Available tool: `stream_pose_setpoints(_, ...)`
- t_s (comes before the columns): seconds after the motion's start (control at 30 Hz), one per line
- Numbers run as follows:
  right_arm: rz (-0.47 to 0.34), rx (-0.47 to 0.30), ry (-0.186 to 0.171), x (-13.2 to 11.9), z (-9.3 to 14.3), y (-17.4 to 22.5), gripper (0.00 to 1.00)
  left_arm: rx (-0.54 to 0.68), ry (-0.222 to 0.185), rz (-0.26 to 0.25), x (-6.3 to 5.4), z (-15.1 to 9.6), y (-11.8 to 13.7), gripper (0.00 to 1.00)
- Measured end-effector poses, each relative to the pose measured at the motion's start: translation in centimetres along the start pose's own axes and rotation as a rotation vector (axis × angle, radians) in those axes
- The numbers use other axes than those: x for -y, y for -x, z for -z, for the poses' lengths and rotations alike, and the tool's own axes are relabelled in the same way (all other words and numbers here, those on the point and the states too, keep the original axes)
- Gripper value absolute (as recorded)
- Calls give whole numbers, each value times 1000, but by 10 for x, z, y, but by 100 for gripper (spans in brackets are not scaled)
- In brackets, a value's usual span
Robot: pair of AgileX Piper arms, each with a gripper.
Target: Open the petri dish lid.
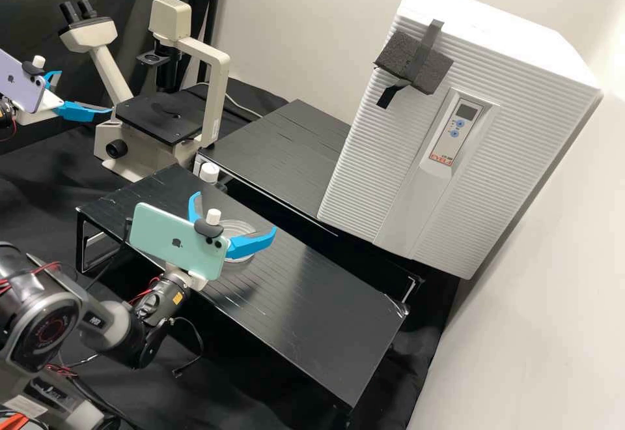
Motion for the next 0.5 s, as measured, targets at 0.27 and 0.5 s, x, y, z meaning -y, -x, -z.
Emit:
stream_pose_setpoints(0.27,47,-30,10,10,5,-1,100,0,0,0,0,0,0,100)
stream_pose_setpoints(0.5,70,-22,28,16,5,-3,100,0,0,0,0,0,0,100)
